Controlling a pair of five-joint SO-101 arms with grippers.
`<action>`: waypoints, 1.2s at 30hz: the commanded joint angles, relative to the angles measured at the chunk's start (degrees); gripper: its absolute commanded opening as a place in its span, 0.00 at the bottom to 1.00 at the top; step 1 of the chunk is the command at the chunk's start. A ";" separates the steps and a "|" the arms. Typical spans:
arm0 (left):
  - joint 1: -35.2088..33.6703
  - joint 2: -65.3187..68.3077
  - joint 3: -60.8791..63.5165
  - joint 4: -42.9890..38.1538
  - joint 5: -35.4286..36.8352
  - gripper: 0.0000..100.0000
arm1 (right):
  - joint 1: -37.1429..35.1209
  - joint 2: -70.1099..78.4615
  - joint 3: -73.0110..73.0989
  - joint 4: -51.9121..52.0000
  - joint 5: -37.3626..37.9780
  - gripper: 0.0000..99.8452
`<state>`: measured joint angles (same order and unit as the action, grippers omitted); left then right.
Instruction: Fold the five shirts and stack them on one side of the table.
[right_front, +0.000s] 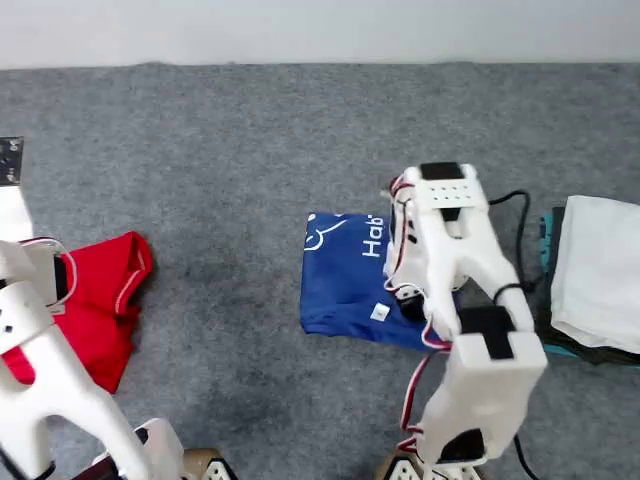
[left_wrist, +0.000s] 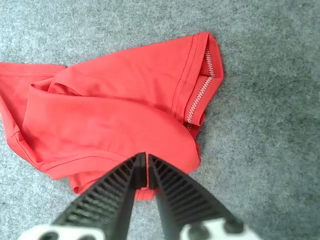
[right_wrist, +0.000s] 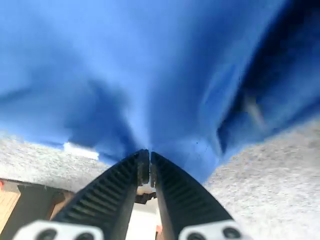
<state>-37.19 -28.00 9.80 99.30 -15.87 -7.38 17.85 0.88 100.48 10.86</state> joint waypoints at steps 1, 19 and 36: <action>-0.09 -1.23 -0.13 1.05 -0.18 0.01 | -2.07 -7.69 -1.67 2.24 0.53 0.01; -0.09 -1.23 -0.22 0.18 -0.35 0.01 | -30.02 7.96 -6.68 -5.76 -8.09 0.01; -0.09 -1.23 -0.22 0.18 -0.35 0.01 | -23.60 2.51 -24.00 2.24 -8.00 0.01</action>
<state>-37.19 -28.00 9.80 99.30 -15.87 -35.25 26.64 -20.04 100.48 3.30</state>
